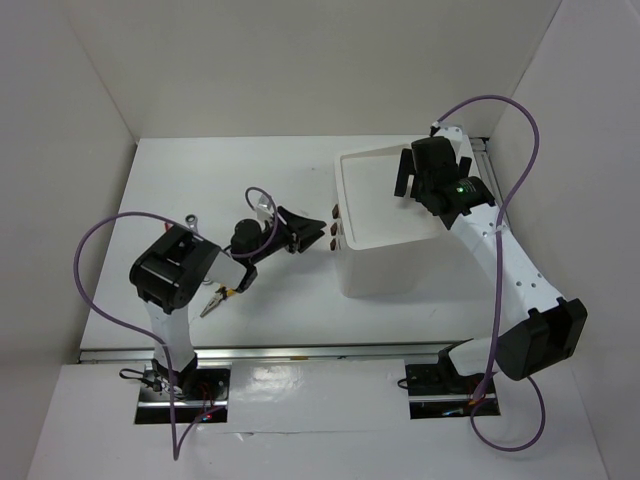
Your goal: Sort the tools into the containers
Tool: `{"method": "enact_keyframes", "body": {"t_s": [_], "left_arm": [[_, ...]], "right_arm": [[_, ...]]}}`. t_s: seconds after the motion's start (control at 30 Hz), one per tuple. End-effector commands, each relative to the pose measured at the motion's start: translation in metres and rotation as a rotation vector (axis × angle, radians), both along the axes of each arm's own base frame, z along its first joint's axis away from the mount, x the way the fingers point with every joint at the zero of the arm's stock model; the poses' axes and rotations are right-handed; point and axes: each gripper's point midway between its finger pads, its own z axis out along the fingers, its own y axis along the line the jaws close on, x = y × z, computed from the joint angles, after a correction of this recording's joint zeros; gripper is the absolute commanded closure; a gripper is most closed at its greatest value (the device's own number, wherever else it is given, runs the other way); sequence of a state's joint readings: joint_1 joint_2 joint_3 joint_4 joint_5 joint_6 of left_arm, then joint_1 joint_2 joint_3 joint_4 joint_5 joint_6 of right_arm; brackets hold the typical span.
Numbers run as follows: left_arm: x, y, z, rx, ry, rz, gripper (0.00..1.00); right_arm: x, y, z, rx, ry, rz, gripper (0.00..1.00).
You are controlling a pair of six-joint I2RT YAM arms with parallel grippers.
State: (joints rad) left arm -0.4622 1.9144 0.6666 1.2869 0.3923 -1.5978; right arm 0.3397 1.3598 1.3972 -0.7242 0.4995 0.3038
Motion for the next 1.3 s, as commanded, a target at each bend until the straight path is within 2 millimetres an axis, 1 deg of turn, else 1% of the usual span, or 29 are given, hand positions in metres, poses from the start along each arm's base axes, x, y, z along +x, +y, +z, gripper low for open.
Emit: {"method": "enact_keyframes", "body": {"t_s": [0.0, 0.03, 0.07, 0.17, 0.2, 0.23, 0.3, 0.33, 0.4, 0.43, 0.47, 0.5, 0.53, 0.57, 0.6, 0.63, 0.67, 0.7, 0.77, 0.8, 0.83, 0.93, 1.03, 1.1, 1.13, 1.17, 1.27], "left_arm": [[-0.028, 0.019, 0.126, -0.247, -0.521, 0.030, 0.45], [-0.028, 0.019, 0.126, -0.247, -0.521, 0.030, 0.45], [-0.026, 0.018, 0.131, -0.255, -0.536, 0.030, 0.45], [-0.023, 0.015, 0.129, -0.253, -0.538, 0.021, 0.45], [-0.026, 0.012, 0.129, -0.256, -0.536, 0.011, 0.45], [-0.025, 0.011, 0.125, -0.251, -0.527, 0.010, 0.45], [-0.024, 0.006, 0.129, -0.266, -0.530, -0.001, 0.45], [-0.023, 0.006, 0.126, -0.268, -0.514, -0.003, 0.45], [-0.021, 0.005, 0.133, -0.277, -0.533, -0.003, 0.45], [-0.023, 0.000, 0.127, -0.275, -0.521, -0.014, 0.45], [-0.022, 0.000, 0.130, -0.279, -0.529, -0.014, 0.45], [-0.025, -0.005, 0.128, -0.276, -0.517, -0.026, 0.45], [-0.028, -0.010, 0.131, -0.284, -0.523, -0.039, 0.46], [-0.026, -0.012, 0.124, -0.267, -0.514, -0.036, 0.46], [-0.027, -0.014, 0.125, -0.271, -0.511, -0.036, 0.46], [-0.025, -0.015, 0.119, -0.265, -0.499, -0.036, 0.46], [-0.025, -0.015, 0.115, -0.268, -0.488, -0.038, 0.46], [-0.025, -0.013, 0.120, -0.281, -0.505, -0.026, 0.46], [-0.024, -0.013, 0.112, -0.271, -0.486, -0.026, 0.47], [-0.024, -0.013, 0.111, -0.270, -0.486, -0.026, 0.47], [-0.025, -0.011, 0.105, -0.262, -0.465, -0.016, 0.47], [-0.026, -0.011, 0.101, -0.251, -0.464, -0.014, 0.47], [-0.026, -0.011, 0.103, -0.251, -0.464, -0.014, 0.46], [-0.025, -0.011, 0.101, -0.241, -0.463, -0.012, 0.45], [-0.023, -0.008, 0.104, -0.238, -0.467, -0.011, 0.45], [-0.024, -0.008, 0.100, -0.225, -0.467, -0.008, 0.45], [-0.026, -0.006, 0.101, -0.225, -0.467, -0.008, 0.45]], "right_arm": [[-0.004, 0.003, -0.003, -0.020, 0.037, 0.037, 0.00], [-0.004, 0.003, -0.003, -0.020, 0.037, 0.037, 0.00], [-0.004, 0.003, -0.003, -0.020, 0.037, 0.037, 0.00], [-0.004, 0.006, -0.003, -0.020, 0.037, 0.046, 0.00], [-0.005, 0.009, -0.003, -0.020, 0.037, 0.055, 0.00], [-0.005, 0.009, -0.003, -0.020, 0.037, 0.055, 0.00], [-0.005, 0.008, -0.002, -0.026, 0.035, 0.048, 0.00], [-0.006, 0.007, -0.004, -0.029, 0.044, 0.048, 0.00], [-0.006, 0.006, -0.003, -0.034, 0.042, 0.041, 0.00], [-0.006, 0.006, -0.003, -0.034, 0.042, 0.041, 0.00], [-0.006, 0.006, -0.003, -0.034, 0.042, 0.041, 0.00], [-0.006, 0.006, -0.003, -0.034, 0.042, 0.041, 0.00], [-0.006, 0.004, -0.003, -0.034, 0.038, 0.028, 0.00], [-0.006, 0.004, -0.003, -0.034, 0.038, 0.027, 0.00], [-0.006, 0.004, -0.003, -0.034, 0.038, 0.027, 0.00], [-0.008, 0.004, 0.000, -0.031, 0.029, 0.027, 0.00], [-0.008, 0.004, 0.000, -0.031, 0.029, 0.027, 0.00], [-0.008, 0.004, 0.000, -0.031, 0.029, 0.027, 0.00], [-0.008, 0.004, 0.000, -0.031, 0.029, 0.027, 0.00], [-0.008, 0.004, 0.000, -0.031, 0.029, 0.027, 0.00], [-0.008, 0.004, 0.000, -0.031, 0.029, 0.027, 0.00], [-0.008, 0.003, -0.003, -0.034, 0.038, 0.027, 0.00], [-0.007, 0.004, -0.002, -0.031, 0.029, 0.027, 0.00], [-0.007, 0.004, -0.002, -0.031, 0.029, 0.027, 0.00], [-0.007, 0.004, -0.002, -0.031, 0.029, 0.027, 0.00], [-0.008, 0.004, -0.005, -0.034, 0.038, 0.027, 0.00], [-0.008, 0.004, -0.005, -0.034, 0.038, 0.027, 0.00]]}}
